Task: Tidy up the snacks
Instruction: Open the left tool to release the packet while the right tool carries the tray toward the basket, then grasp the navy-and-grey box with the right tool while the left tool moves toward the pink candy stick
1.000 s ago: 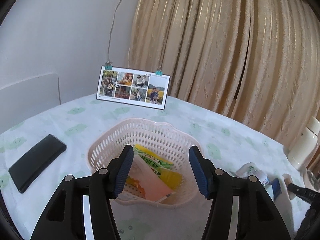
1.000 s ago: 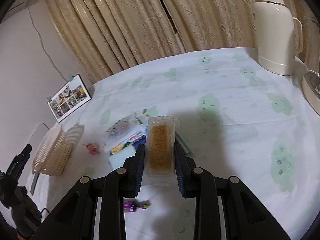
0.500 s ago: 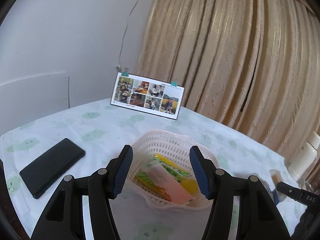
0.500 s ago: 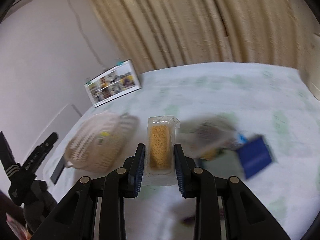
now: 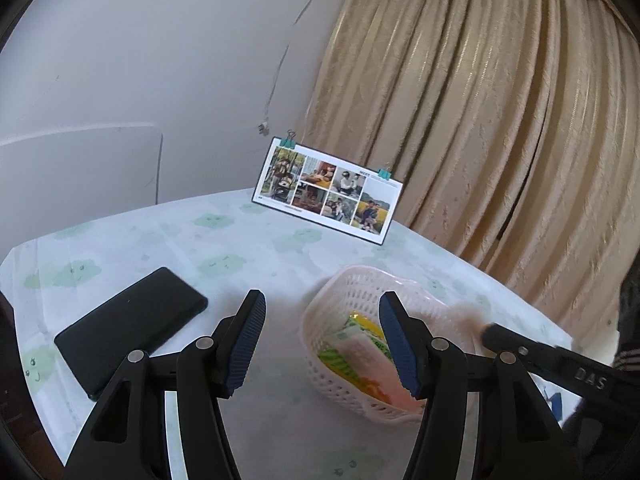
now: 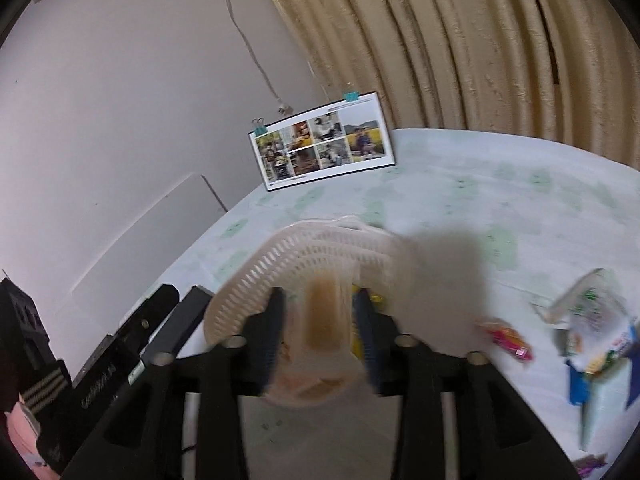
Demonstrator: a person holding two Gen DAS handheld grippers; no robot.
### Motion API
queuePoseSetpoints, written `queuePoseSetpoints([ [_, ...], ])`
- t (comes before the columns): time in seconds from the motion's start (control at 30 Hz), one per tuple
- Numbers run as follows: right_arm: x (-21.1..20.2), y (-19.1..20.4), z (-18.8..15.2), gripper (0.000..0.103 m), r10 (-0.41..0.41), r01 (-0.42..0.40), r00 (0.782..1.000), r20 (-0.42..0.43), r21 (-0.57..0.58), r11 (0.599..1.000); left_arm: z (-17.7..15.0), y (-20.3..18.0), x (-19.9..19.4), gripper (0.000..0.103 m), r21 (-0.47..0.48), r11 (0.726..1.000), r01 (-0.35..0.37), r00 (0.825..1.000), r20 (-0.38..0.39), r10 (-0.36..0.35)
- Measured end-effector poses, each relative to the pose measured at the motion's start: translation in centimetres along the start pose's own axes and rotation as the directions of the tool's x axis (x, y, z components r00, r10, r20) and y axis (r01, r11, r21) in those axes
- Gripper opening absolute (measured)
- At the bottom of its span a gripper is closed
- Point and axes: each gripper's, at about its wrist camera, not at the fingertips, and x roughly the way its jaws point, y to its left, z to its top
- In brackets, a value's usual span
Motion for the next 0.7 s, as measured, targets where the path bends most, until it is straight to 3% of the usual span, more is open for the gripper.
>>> queuePoseSetpoints([
  [0.2, 0.6, -0.3, -0.8, 0.048, -0.024, 0.024, 1.0, -0.008, 0.007, 1.0, -0.1, 0.2, 0.5, 0.06, -0.008, 1.0, 0.01, 1.0, -0.02, -0.01],
  [0.7, -1.7, -7.6, -2.9, 0.048, -0.143, 0.146, 0.989, -0.032, 0.137, 0.98, -1.4, -2.6, 0.8, 0.06, 0.054, 0.997, 0.046, 0.997, -0.058, -0.042],
])
